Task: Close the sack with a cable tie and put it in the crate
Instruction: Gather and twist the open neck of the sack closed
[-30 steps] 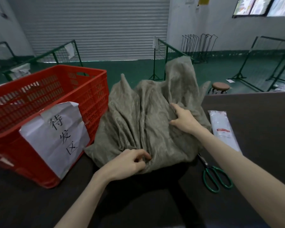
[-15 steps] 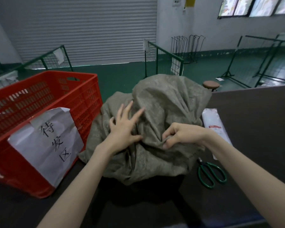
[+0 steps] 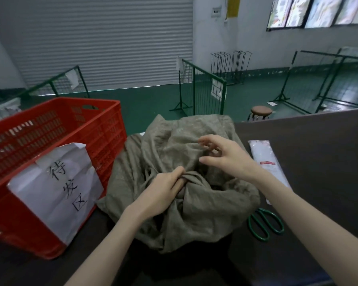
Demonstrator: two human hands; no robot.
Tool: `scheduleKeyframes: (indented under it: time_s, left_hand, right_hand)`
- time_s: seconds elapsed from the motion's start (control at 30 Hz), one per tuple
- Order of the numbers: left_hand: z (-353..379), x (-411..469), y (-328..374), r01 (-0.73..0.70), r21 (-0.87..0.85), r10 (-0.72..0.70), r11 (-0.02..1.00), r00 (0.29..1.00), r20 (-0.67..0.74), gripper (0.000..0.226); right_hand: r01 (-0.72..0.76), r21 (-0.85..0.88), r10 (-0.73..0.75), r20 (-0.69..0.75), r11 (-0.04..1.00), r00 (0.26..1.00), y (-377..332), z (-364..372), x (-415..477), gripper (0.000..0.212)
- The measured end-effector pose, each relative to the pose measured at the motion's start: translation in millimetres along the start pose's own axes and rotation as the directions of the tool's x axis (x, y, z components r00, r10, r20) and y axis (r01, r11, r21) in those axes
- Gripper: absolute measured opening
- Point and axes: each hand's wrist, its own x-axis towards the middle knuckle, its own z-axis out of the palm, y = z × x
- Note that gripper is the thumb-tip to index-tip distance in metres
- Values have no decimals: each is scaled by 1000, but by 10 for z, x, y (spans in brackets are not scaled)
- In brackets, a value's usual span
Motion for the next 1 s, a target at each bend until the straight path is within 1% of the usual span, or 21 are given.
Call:
scheduleKeyframes:
  time_s: [0.1,0.13,0.17,0.2,0.27,0.33,0.43,0.53,0.57,0.6,0.63,0.67,0.7,0.73,0.77,0.83,0.87,0.9,0.93,0.97,1.0]
  left_hand:
    - [-113,-106,233,-25,-65,22,998,999,-37,10]
    - [-158,-132,309,-31,-83,27,996,999,-46,11]
    - [-211,-159,373,-37,-93,31,995,998,-62,11]
    - [-265,-182,434,-42,-102,34,994,996,-82,11]
    - [-376,-228,551,-40,-142,23,989,993,-115,10]
    - [-477,-275,661,-26,-200,4,980,994,-110,11]
    - [-577,-342,781,-13,-305,-4,952,999,-54,18]
    - [-644,-387,866,1,-441,-23,897,999,-45,20]
    - [-667,-386,876,9,-473,-49,881,996,-73,19]
    - [-683,-382,883,18,-482,-87,876,989,-122,17]
    - [-693,-365,855,25,-447,-126,894,972,-197,15]
    - [-702,-336,807,33,-372,-149,928,946,-289,14]
    - [-705,-299,748,58,-280,-162,958,918,-362,17]
    - [-702,-249,669,112,-189,-179,976,902,-393,25]
    - [-687,-192,571,205,-96,-226,974,897,-380,39]
    - [-617,-99,387,407,31,-383,913,880,-280,79]
    - [-562,-68,308,467,24,-451,884,865,-220,98]
    - [-480,-42,210,491,-37,-490,870,857,-158,112]
    - [-401,-42,159,492,-119,-504,862,858,-104,120]
    - [-315,-52,85,475,-215,-499,853,864,-70,123]
    - [-249,-71,33,454,-297,-491,840,869,-59,121]
  right_hand:
    - [9,-186,12,107,982,994,30,88,54,74]
    - [-1,-191,33,165,982,986,26,111,66,79]
    - [-26,-156,62,229,987,971,12,133,80,79]
    - [-63,-112,93,287,992,954,1,144,87,75]
    - [-87,-78,110,365,993,924,-28,150,94,59]
    - [-62,-50,77,402,997,912,-92,142,78,42]
    - [-83,131,17,441,988,897,-234,114,12,14]
    - [-76,263,-36,398,962,917,-371,70,-66,15]
    - [-85,305,-38,375,948,926,-410,52,-87,13]
    - [-92,347,-39,353,933,935,-441,32,-113,16]
    - [-103,382,-40,349,918,936,-470,3,-140,22]
    - [-108,401,-51,365,910,930,-493,-27,-164,24]
    - [-109,399,-63,394,911,917,-538,-58,-215,22]
    - [-102,375,-77,435,921,897,-551,-70,-246,19]
    - [-99,332,-77,480,938,874,-573,-67,-281,16]
    - [-91,236,-56,552,967,832,-568,-10,-336,16]
    - [-86,188,-41,584,978,811,-545,36,-355,17]
    - [-79,137,-22,617,987,787,-517,89,-365,22]
    - [-69,88,-4,650,994,760,-483,134,-370,28]
    - [-64,46,16,677,997,736,-452,166,-381,30]
    - [-62,20,31,693,998,721,-427,185,-394,26]
